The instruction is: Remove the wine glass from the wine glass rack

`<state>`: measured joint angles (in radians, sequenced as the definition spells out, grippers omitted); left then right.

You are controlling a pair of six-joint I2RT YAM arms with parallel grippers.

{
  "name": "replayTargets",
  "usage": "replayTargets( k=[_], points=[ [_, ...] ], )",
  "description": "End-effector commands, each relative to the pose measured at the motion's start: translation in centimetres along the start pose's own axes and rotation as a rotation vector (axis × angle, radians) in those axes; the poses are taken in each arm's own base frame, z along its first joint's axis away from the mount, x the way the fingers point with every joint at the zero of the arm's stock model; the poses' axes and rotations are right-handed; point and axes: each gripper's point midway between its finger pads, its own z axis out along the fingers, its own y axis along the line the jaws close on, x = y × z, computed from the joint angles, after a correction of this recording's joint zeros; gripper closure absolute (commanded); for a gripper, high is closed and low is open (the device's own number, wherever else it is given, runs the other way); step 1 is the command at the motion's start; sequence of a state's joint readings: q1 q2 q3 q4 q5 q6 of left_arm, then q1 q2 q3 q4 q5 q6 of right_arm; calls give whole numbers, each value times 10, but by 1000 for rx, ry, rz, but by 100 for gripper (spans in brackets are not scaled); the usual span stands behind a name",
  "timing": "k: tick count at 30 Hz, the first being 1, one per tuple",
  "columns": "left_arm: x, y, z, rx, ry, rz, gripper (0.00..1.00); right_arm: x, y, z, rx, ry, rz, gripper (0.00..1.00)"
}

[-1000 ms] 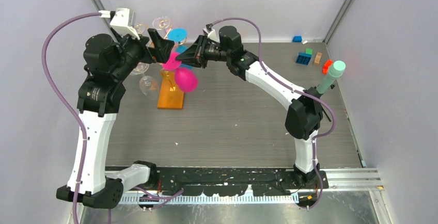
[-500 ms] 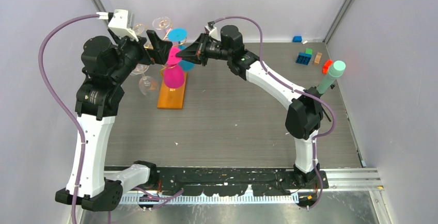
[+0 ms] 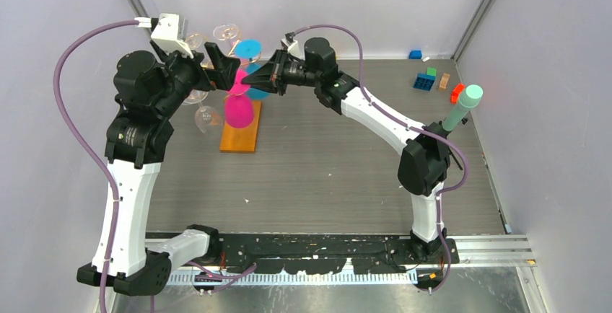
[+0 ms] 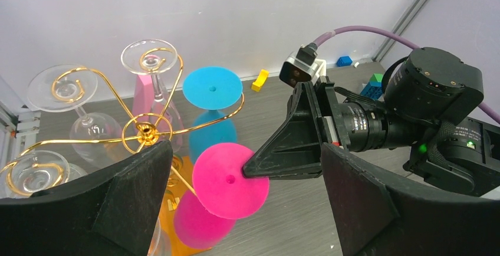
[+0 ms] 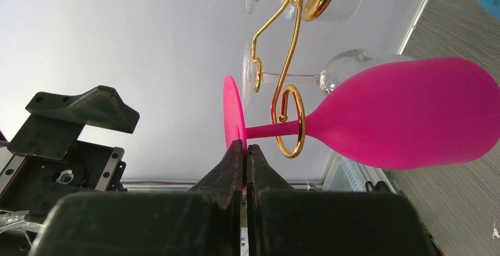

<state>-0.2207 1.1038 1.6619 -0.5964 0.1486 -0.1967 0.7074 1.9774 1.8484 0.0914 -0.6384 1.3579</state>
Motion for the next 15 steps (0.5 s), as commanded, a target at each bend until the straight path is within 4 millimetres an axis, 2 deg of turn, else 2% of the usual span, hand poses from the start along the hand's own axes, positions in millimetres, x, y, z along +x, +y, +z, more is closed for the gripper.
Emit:
replayTargets(
  k=[1, 7, 15],
  points=[
    [-16, -1, -8, -8, -51, 27, 0, 9, 35, -2, -97, 28, -72, 100],
    [-17, -1, -7, -10, -53, 27, 0, 6, 36, 4, -108, 27, -80, 100],
    [-21, -1, -3, -7, -56, 25, 0, -15, 35, 13, -88, -63, -143, 100]
  ],
)
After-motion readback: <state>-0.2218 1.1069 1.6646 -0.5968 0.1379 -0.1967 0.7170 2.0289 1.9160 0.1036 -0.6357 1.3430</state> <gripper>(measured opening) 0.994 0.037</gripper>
